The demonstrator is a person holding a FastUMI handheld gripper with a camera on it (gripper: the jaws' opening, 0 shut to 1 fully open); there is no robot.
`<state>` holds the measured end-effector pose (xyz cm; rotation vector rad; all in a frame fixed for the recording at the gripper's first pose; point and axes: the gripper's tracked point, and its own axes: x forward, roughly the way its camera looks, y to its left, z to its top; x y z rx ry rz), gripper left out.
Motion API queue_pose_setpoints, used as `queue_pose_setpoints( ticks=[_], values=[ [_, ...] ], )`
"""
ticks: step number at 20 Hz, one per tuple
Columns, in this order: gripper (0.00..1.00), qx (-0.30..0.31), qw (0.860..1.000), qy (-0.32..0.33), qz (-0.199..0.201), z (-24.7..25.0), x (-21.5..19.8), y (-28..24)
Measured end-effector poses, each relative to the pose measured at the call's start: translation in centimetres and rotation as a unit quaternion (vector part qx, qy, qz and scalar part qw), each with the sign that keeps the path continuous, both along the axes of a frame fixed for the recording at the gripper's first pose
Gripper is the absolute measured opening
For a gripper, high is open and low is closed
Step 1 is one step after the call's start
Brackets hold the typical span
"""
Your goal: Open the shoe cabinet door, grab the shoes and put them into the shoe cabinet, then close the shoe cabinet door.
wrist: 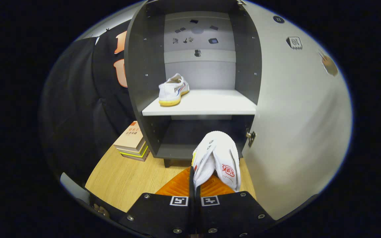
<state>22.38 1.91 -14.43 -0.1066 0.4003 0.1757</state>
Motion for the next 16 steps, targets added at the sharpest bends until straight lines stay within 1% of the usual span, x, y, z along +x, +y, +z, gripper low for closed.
queue_pose_setpoints(
  ticks=[3,5,8,12,16],
  values=[
    [0.0,-0.012,0.999,-0.037,0.002,4.9,3.7,0.2],
    [0.0,-0.02,0.998,-0.051,0.005,6.8,6.1,0.4],
    [0.0,-0.028,0.998,-0.047,0.012,8.5,10.5,0.7],
    [0.0,-0.057,0.997,-0.045,0.017,10.4,16.2,0.6],
    [0.0,-0.07,0.997,-0.031,0.031,10.8,22.0,1.7]
  ],
)
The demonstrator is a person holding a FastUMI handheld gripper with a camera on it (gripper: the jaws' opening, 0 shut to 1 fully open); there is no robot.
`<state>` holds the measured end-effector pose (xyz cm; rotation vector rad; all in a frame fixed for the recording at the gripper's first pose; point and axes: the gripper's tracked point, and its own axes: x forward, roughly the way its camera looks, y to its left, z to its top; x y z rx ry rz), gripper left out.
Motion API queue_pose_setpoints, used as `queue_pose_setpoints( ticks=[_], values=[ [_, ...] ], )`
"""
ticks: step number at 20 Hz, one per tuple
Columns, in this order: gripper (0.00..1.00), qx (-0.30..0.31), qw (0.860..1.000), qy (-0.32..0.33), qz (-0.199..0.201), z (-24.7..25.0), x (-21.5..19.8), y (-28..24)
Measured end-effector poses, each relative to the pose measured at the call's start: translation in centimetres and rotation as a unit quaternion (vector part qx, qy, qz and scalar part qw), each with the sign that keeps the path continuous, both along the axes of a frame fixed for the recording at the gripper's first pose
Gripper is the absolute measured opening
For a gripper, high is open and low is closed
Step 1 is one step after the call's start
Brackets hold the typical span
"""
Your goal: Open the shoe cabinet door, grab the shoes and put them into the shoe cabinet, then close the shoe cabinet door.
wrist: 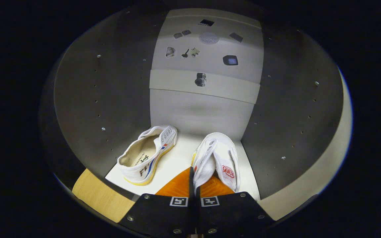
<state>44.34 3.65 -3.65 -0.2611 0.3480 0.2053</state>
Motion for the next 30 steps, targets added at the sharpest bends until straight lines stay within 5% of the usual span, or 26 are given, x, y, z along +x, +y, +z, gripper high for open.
queue_pose_setpoints(
  ticks=[6,15,22,30],
  values=[
    [0.0,-0.036,0.998,0.049,0.01,-2.1,6.1,0.7],
    [0.09,-0.012,0.998,0.061,0.005,-3.6,6.7,1.4],
    [0.2,0.009,0.999,0.043,-0.009,-1.5,2.5,0.7],
    [0.28,0.027,0.999,-0.007,-0.022,2.2,-7.3,-0.2]
  ],
)
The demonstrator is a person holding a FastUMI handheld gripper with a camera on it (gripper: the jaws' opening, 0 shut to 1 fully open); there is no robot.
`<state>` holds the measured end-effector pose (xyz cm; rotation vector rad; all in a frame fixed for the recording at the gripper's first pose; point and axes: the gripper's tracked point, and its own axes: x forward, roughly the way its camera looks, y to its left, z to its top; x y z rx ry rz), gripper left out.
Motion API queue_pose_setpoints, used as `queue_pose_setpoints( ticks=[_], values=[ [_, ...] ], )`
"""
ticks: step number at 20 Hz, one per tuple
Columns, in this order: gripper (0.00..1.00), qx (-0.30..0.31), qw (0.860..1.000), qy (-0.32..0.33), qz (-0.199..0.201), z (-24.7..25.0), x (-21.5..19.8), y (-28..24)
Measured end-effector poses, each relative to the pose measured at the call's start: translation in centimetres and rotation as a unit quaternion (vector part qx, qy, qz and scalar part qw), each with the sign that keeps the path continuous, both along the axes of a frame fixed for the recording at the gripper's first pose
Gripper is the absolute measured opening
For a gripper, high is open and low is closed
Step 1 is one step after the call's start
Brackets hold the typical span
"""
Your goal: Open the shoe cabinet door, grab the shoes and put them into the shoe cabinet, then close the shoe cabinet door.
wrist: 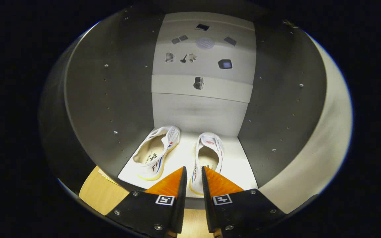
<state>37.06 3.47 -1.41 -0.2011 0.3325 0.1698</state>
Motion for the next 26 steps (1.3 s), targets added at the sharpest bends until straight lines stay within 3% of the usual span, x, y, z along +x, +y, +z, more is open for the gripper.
queue_pose_setpoints(
  ticks=[13,26],
  values=[
    [0.36,0.052,0.997,-0.059,-0.021,1.8,-21.4,-0.3],
    [0.53,0.088,0.989,-0.087,-0.079,0.9,-34.7,-6.3]
  ],
)
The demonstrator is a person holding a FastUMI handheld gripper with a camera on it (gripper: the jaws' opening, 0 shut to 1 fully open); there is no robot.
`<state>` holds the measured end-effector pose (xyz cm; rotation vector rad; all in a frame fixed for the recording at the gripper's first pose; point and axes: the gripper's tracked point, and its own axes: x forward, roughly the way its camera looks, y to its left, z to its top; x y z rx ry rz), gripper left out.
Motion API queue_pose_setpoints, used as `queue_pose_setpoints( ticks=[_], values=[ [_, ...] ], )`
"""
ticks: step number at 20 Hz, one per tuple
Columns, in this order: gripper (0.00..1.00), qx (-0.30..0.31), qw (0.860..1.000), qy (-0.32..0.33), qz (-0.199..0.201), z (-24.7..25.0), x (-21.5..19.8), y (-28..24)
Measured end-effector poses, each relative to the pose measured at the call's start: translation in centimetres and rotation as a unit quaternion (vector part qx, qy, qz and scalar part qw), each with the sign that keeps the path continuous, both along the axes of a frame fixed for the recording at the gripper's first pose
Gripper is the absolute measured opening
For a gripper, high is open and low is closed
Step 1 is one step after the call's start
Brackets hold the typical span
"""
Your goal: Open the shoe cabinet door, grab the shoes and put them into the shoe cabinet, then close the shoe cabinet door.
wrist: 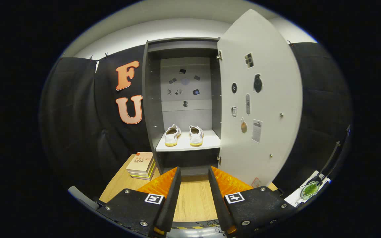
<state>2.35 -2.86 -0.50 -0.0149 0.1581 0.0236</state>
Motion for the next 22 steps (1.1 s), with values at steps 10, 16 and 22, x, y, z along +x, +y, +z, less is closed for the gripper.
queue_pose_setpoints(
  ticks=[10,16,22],
  values=[
    [0.58,0.022,0.997,-0.023,-0.066,0.4,-4.9,-11.2],
    [0.61,0.038,0.997,-0.015,-0.061,0.0,-1.7,-17.8],
    [0.64,0.048,0.999,-0.011,-0.009,-0.5,3.7,-19.5]
  ],
)
